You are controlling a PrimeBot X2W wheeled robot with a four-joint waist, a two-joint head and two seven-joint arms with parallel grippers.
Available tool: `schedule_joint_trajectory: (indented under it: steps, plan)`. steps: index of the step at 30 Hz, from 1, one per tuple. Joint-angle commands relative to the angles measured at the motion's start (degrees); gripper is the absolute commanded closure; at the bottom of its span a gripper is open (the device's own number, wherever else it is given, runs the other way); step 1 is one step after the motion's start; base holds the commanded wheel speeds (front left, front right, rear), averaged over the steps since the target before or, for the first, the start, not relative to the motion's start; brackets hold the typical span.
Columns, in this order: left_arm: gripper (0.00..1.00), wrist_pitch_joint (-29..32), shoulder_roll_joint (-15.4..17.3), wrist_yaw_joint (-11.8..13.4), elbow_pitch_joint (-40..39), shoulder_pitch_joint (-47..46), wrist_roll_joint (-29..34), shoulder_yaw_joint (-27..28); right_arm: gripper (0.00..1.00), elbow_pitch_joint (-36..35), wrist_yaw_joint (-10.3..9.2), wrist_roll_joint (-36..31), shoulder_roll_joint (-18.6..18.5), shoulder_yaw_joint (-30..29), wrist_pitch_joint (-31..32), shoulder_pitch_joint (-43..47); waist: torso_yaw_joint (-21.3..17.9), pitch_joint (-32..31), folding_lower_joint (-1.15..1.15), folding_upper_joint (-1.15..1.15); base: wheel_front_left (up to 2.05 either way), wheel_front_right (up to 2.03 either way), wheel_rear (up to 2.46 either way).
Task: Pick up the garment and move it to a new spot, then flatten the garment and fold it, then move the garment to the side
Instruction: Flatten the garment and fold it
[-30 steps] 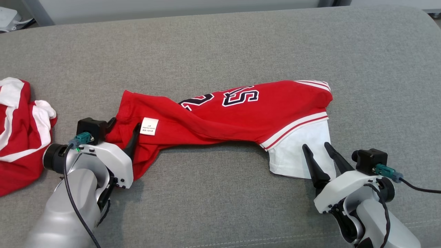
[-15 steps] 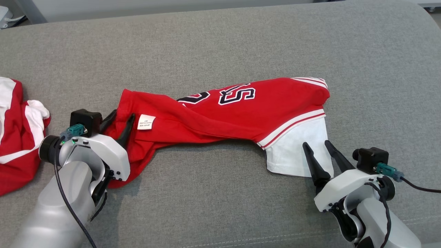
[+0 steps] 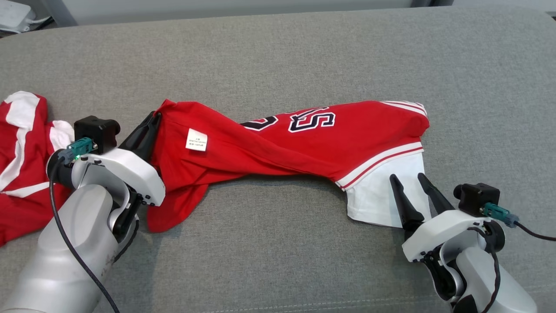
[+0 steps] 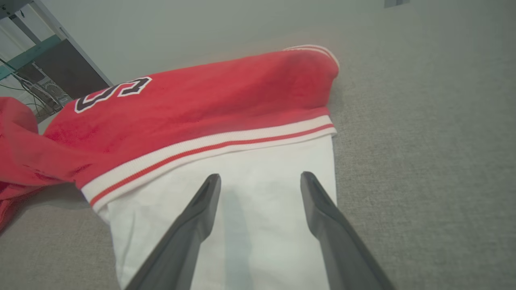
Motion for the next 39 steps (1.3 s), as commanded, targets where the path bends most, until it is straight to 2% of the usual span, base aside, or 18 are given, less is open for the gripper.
schedule_joint_trajectory:
  steps: [1, 8, 13, 22, 25, 28, 32, 39]
  plan:
    - [1.0, -0.7, 2.0, 0.2, -1.1, -1.8, 0.1, 2.1, 0.0, -1.4, 0.23, -0.6, -0.3, 0.5, -0.8, -0.7, 0.6, -0.6, 0.0, 0.0, 0.0, 0.0, 0.0]
    - [1.0, -0.4, 1.6, -0.3, -4.5, 4.6, -2.8, 2.8, 0.0, -1.3, 0.23, -2.0, -0.2, -1.7, -0.8, 1.0, 2.3, -4.1, 0.0, 0.0, 0.0, 0.0, 0.0]
    - [1.0, 3.6, 2.6, -0.5, -9.6, 10.2, -7.4, 1.0, 0.0, -0.6, 0.23, -1.9, -0.8, -2.4, -0.8, 3.5, 3.2, -7.5, 0.0, 0.0, 0.0, 0.0, 0.0]
    - [1.0, 11.6, 9.0, -0.5, -25.3, 21.7, -18.1, -2.6, 0.0, 1.1, 0.23, -0.7, -1.8, -2.5, -0.8, 7.7, 4.4, -13.4, 0.0, 0.0, 0.0, 0.0, 0.0]
    - [1.0, 12.3, 11.0, -0.5, -28.1, 24.6, -19.4, -2.5, 0.0, 1.3, 0.23, -0.7, -2.5, -3.2, -0.8, 8.8, 4.8, -13.8, 0.0, 0.0, 0.0, 0.0, 0.0]
    - [1.0, 13.1, 11.3, -0.3, -31.5, 27.9, -20.9, -3.0, 0.0, 2.0, 0.23, -0.8, -3.2, -4.6, -0.8, 10.0, 5.2, -13.7, 0.0, 0.0, 0.0, 0.0, 0.0]
    - [1.0, 13.8, 12.1, 1.5, -33.5, 30.0, -20.2, -3.9, 0.0, 3.1, 0.23, -1.0, -3.6, -5.8, -0.8, 11.0, 5.1, -13.0, 0.0, 0.0, 0.0, 0.0, 0.0]
    - [1.0, 14.1, 13.2, 3.0, -35.8, 30.2, -19.0, -4.2, 0.0, 5.2, 0.23, -1.5, -3.0, -5.6, -0.8, 11.3, 5.2, -11.9, 0.0, 0.0, 0.0, 0.0, 0.0]
